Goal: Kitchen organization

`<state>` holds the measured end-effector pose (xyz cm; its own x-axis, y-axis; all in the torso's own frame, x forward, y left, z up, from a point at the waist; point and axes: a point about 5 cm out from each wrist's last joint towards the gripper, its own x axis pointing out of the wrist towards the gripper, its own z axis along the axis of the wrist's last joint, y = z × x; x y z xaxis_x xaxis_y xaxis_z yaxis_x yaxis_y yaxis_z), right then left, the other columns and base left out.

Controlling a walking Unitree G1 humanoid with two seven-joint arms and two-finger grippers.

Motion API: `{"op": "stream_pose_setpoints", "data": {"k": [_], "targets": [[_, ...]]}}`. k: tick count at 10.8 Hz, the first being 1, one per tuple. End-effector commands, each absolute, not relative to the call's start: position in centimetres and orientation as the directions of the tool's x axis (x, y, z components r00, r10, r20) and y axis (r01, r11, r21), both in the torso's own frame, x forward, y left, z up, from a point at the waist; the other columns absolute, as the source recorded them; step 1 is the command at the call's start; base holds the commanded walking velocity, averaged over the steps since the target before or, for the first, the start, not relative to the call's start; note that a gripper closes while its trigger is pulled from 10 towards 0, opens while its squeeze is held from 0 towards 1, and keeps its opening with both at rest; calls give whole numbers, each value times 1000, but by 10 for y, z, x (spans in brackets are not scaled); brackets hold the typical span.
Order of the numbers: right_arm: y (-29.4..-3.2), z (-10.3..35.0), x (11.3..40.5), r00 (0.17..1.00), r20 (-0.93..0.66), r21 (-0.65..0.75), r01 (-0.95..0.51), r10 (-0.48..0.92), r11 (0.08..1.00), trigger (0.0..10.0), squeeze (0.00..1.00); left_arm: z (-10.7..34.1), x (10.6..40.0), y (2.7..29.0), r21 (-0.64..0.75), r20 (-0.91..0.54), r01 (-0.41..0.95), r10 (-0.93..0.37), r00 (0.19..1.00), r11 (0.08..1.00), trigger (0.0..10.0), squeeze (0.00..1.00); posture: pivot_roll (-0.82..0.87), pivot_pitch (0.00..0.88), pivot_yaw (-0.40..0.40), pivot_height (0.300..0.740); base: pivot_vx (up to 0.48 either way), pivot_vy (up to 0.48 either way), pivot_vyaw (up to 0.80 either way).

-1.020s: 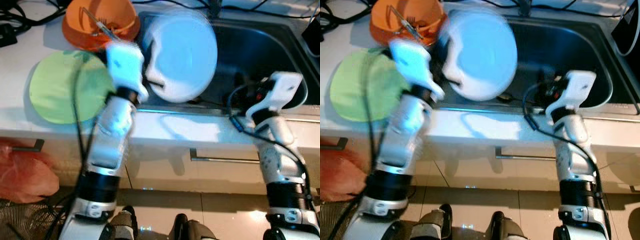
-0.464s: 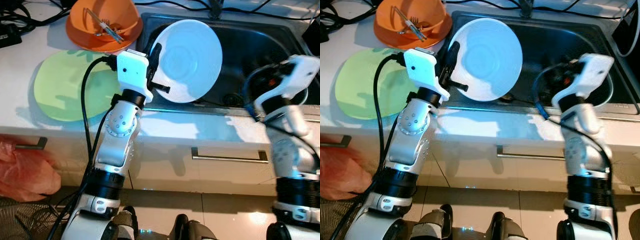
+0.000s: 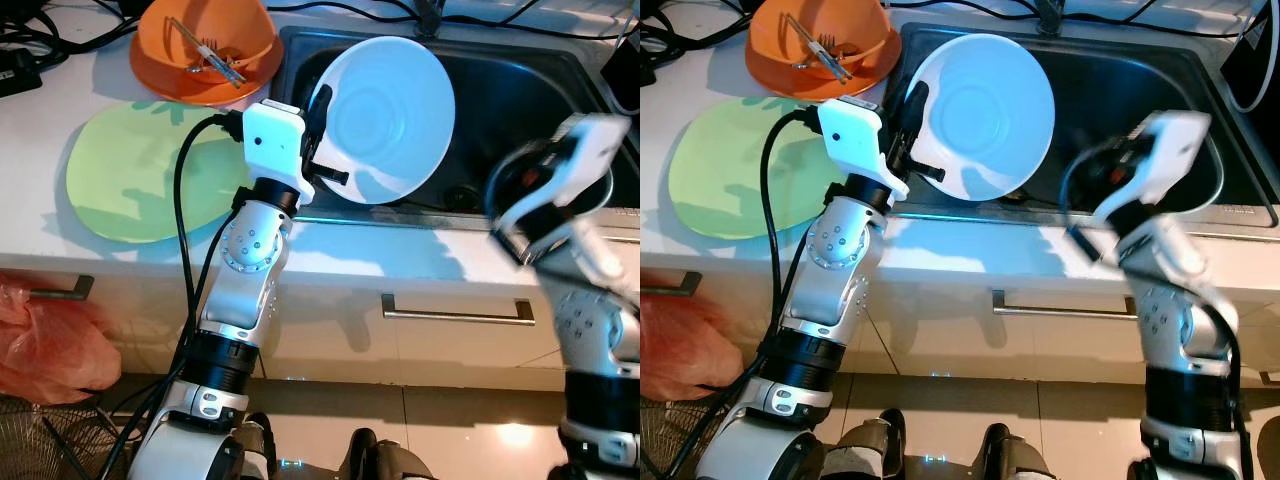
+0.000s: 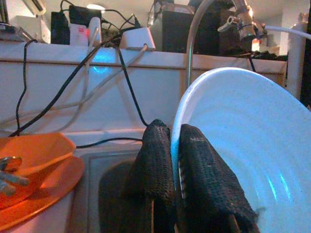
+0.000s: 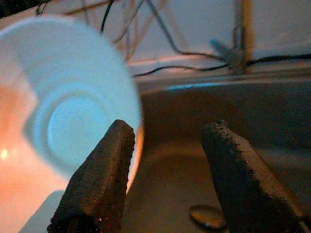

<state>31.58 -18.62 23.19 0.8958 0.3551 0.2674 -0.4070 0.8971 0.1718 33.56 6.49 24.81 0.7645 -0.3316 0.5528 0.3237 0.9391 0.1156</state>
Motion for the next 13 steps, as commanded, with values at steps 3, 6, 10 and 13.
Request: {"op": "stream_pose_setpoints", "data": {"k": [3, 6, 10, 13], "targets": [[-185, 239, 310, 875, 289, 164, -445, 389, 880, 10000, 0, 261, 335, 61, 115, 602, 339, -337, 724, 934, 10000, 0, 149, 207, -45, 740, 0, 0, 0], [-184, 234, 308, 867, 284, 177, -467, 409, 866, 10000, 0, 262, 335, 60, 107, 608, 346, -337, 718, 932, 10000, 0, 149, 212, -50, 740, 0, 0, 0], [-178, 225, 310, 861, 267, 213, -490, 432, 845, 10000, 0, 262, 333, 59, 79, 607, 386, -352, 713, 919, 10000, 0, 158, 215, -54, 740, 0, 0, 0], [-173, 221, 312, 859, 262, 227, -498, 440, 837, 10000, 0, 263, 331, 54, 65, 610, 417, -367, 702, 906, 10000, 0, 162, 215, -55, 740, 0, 0, 0]]}}
